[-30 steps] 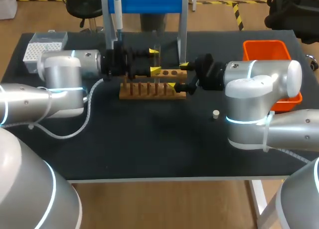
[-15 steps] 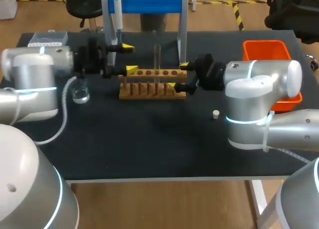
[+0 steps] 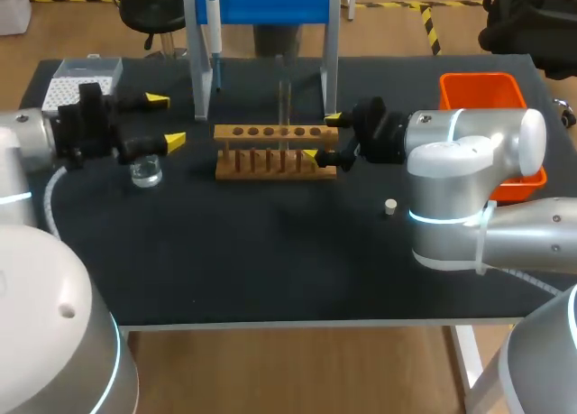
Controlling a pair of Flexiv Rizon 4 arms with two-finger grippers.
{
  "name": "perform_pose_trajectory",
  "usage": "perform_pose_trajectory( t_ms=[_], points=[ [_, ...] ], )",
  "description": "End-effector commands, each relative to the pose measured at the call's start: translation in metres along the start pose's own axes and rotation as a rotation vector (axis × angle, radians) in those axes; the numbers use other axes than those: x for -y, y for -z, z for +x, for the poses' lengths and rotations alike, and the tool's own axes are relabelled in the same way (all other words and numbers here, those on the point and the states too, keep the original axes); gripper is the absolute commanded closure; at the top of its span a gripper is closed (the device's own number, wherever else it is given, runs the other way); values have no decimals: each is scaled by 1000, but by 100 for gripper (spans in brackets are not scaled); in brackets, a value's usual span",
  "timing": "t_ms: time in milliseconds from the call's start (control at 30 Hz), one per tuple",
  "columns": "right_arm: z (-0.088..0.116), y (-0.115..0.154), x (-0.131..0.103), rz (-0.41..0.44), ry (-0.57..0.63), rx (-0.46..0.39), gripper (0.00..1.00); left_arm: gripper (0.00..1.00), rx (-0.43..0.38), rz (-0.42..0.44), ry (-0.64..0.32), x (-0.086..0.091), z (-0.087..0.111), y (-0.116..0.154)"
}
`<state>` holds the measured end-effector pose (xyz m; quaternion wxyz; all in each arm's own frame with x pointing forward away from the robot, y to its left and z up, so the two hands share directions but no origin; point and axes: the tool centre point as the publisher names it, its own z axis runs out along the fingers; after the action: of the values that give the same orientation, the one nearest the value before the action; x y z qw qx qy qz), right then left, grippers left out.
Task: Invert the test tube, pick up the pipette, mount the tip to pipette, aspirate from beaker and dispense into the tube, eject the tip, return the pipette, and cap with the stopper.
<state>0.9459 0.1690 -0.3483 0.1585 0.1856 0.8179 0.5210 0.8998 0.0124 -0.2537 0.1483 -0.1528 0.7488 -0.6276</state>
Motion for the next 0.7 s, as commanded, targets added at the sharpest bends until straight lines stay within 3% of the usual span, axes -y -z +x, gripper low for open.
perform_pose_trajectory(
  t_ms=[33, 600, 700],
  points=[
    [0, -1, 1, -3, 0, 2, 0, 0, 199, -6, -2, 3, 15, 9],
    [0, -1, 1, -3, 0, 2, 0, 0, 199, -6, -2, 3, 15, 9],
    [0, -1, 1, -3, 0, 2, 0, 0, 254, -65, -5, -1, 5, 34]
  ],
)
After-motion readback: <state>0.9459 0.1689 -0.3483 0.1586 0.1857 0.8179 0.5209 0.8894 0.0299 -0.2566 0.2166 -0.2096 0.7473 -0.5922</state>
